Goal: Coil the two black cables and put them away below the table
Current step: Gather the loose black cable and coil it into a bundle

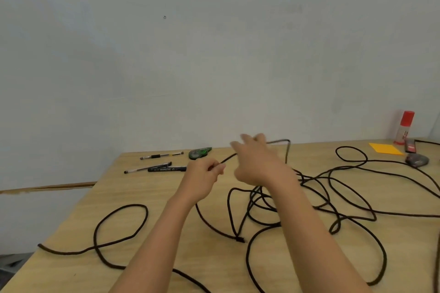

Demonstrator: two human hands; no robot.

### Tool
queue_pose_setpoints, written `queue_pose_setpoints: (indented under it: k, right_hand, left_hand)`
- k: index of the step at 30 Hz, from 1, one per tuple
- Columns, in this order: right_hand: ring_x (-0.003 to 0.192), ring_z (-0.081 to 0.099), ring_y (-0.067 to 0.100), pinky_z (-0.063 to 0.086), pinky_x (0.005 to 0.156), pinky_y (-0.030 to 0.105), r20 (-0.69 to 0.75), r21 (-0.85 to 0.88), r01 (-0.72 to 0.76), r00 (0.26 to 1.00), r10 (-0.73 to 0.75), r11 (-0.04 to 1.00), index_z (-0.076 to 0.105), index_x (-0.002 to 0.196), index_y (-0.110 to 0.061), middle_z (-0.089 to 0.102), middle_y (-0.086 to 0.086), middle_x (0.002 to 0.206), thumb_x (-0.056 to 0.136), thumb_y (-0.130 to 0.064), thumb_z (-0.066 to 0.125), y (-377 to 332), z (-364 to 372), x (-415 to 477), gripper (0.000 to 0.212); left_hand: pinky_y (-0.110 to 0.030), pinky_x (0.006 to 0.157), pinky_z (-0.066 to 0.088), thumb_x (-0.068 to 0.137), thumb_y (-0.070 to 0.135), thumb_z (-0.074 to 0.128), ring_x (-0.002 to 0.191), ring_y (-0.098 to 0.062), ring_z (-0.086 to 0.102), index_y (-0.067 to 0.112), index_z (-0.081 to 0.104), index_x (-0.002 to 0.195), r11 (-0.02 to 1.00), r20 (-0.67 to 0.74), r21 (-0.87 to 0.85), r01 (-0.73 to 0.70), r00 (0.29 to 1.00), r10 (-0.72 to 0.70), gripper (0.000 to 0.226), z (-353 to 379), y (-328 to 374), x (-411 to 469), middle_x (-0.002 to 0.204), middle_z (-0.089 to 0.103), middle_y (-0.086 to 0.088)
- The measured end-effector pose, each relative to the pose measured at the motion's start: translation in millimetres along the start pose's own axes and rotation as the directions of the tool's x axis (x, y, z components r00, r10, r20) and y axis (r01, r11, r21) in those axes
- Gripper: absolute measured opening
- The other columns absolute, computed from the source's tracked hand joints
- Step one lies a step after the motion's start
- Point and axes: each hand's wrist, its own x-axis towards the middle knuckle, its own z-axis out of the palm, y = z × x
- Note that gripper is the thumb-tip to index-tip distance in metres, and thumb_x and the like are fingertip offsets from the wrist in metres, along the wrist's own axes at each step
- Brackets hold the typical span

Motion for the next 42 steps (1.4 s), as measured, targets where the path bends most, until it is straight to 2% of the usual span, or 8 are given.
queue_pose_setpoints:
  k: [6, 15, 19, 23, 31, 35, 40, 42]
  right_hand:
    - [0.099, 0.055, 0.029, 0.043, 0.085, 0.038, -0.309, 0.290, 0.199, 0.945, -0.105, 0.936, 0.069, 0.106, -0.011, 0.067, 0.011, 0.100, 0.097, -0.014, 0.048, 8, 31, 35, 0.024]
    - [0.056, 0.042, 0.008, 0.031, 0.050, 0.015, -0.464, 0.864, 0.284, 0.769, 0.440, 0.416, 0.069, 0.093, -0.007, 0.051, -0.007, 0.061, 0.095, -0.022, 0.055, 7, 31, 59, 0.021]
    - [0.053, 0.043, 0.009, 0.035, 0.052, 0.022, -0.346, 0.831, 0.205, 0.918, 0.193, 0.517, 0.067, 0.083, -0.013, 0.049, -0.007, 0.057, 0.096, -0.036, 0.052, 8, 15, 64, 0.030]
    - [0.051, 0.049, 0.011, 0.046, 0.055, 0.024, -0.003, 0.746, 0.073, 0.994, -0.106, 0.662, 0.065, 0.071, -0.011, 0.053, -0.001, 0.055, 0.092, -0.044, 0.054, 12, 39, 50, 0.041]
    - [0.071, 0.063, 0.023, 0.042, 0.058, 0.029, -0.152, 0.439, -0.309, 0.900, 0.409, 0.844, 0.070, 0.081, -0.008, 0.067, 0.006, 0.072, 0.089, -0.052, 0.055, 76, 55, 44, 0.047]
    - [0.070, 0.063, 0.015, 0.045, 0.068, 0.028, 0.175, 0.339, -0.194, 0.974, 0.141, 0.920, 0.068, 0.078, -0.005, 0.069, 0.007, 0.074, 0.081, -0.046, 0.069, 77, 20, 45, 0.041]
    - [0.059, 0.058, 0.015, 0.056, 0.075, 0.042, -0.070, 0.909, 0.097, 0.994, -0.083, 0.406, 0.063, 0.076, -0.008, 0.053, 0.000, 0.056, 0.091, -0.010, 0.058, 55, 0, 36, 0.016]
    - [0.058, 0.057, 0.016, 0.053, 0.059, 0.033, -0.073, 0.799, 0.085, 0.996, -0.045, 0.595, 0.063, 0.093, -0.013, 0.058, 0.005, 0.068, 0.098, -0.020, 0.048, 43, 2, 36, 0.017]
  left_hand:
    - [-0.018, 0.042, 0.025, 0.094, 0.025, 0.054, 0.042, -0.008, 0.031, 0.013, 0.059, 0.072, 0.930, 0.156, -0.341, 0.135, 0.984, -0.086, 0.026, -20, -3, -5, 0.045, 0.042, 0.006]
    - [-0.014, 0.034, 0.016, 0.087, 0.029, 0.047, 0.031, -0.002, 0.023, 0.008, 0.056, 0.066, 0.614, 0.509, -0.711, 0.343, 0.853, 0.112, 0.031, -49, -3, -12, 0.040, 0.034, 0.005]
    - [-0.014, 0.034, 0.019, 0.080, 0.035, 0.066, 0.034, -0.001, 0.022, 0.016, 0.060, 0.062, 0.396, 0.408, -0.874, 0.282, 0.867, 0.285, 0.027, -64, -4, -10, 0.039, 0.037, 0.011]
    - [-0.017, 0.034, 0.013, 0.091, 0.030, 0.044, 0.031, -0.003, 0.017, 0.017, 0.055, 0.061, 0.148, 0.114, -0.984, 0.104, 0.992, 0.062, 0.035, -77, 10, -3, 0.038, 0.031, 0.012]
    - [-0.016, 0.032, 0.014, 0.101, 0.029, 0.034, 0.029, -0.004, 0.023, 0.017, 0.046, 0.072, 0.111, -0.083, -0.992, -0.060, 0.974, -0.209, 0.033, -85, -12, -8, 0.040, 0.031, 0.010]
    - [-0.016, 0.033, 0.019, 0.101, 0.029, 0.034, 0.032, -0.003, 0.026, 0.018, 0.047, 0.075, 0.038, -0.118, -0.993, -0.113, 0.963, -0.240, 0.031, -79, -13, -5, 0.046, 0.035, 0.011]
    - [-0.016, 0.037, 0.027, 0.099, 0.022, 0.037, 0.038, -0.006, 0.033, 0.012, 0.055, 0.087, 0.080, -0.092, -0.994, -0.075, 0.967, -0.236, 0.023, -61, -8, -5, 0.054, 0.042, 0.007]
    - [-0.017, 0.038, 0.025, 0.098, 0.018, 0.037, 0.038, -0.006, 0.033, 0.010, 0.057, 0.090, 0.120, -0.052, -0.992, -0.026, 0.974, -0.219, 0.022, -53, -4, -8, 0.054, 0.043, 0.006]
